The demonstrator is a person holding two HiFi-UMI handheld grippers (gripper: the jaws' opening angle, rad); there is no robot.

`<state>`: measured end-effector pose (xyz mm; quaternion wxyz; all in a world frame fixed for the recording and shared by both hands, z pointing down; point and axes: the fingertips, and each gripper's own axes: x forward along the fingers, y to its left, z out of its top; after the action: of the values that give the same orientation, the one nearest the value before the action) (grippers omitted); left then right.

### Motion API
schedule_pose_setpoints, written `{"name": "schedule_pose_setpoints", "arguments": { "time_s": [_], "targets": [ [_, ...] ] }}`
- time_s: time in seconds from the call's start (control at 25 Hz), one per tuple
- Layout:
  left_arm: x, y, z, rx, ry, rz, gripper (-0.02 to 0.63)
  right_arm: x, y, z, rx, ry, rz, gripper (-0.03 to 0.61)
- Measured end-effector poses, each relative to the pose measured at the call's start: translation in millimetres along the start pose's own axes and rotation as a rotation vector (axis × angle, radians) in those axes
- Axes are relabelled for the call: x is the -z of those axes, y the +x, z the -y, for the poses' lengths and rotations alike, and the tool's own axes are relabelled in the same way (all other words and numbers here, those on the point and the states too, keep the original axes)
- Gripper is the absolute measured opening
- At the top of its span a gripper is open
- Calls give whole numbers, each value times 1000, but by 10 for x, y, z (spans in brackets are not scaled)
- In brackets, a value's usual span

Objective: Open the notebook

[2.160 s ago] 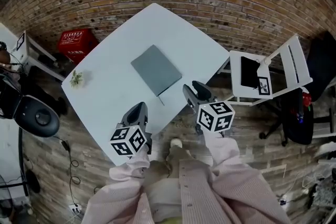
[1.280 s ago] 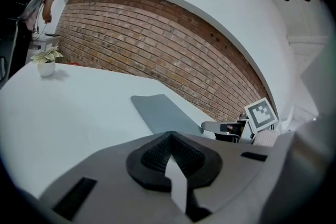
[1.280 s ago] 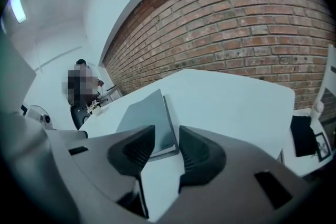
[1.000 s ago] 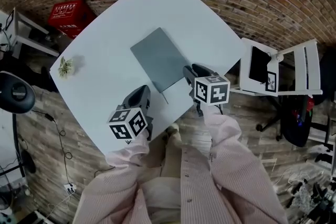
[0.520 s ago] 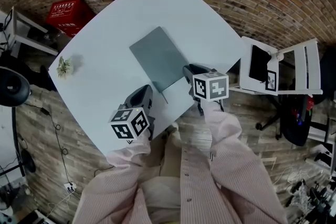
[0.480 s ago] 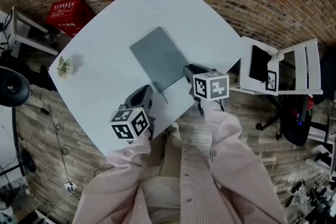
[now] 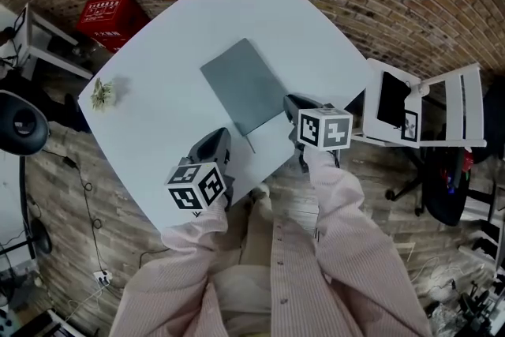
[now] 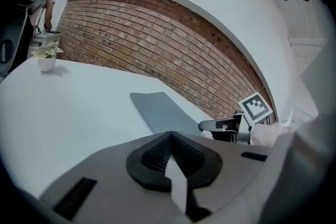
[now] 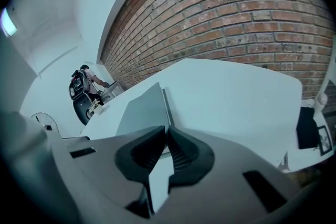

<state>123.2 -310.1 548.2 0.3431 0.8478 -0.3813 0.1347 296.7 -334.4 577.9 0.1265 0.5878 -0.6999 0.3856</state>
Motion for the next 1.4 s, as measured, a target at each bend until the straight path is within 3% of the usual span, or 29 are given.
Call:
{"name": "schedule_pose_setpoints", "arguments": {
  "time_s": [0.52, 1.0, 1.4],
  "targets": [
    [-86, -438, -6, -52, -13, 103, -6, -243, -280, -320, -67, 2, 141, 18],
    [-118, -928, 10, -115, -7, 210, -6, -367, -501, -761, -101, -124, 221, 18],
    [-140, -1212, -67, -156, -16, 251, -6, -390, -592, -1088, -112, -187, 252, 17]
  ]
}}
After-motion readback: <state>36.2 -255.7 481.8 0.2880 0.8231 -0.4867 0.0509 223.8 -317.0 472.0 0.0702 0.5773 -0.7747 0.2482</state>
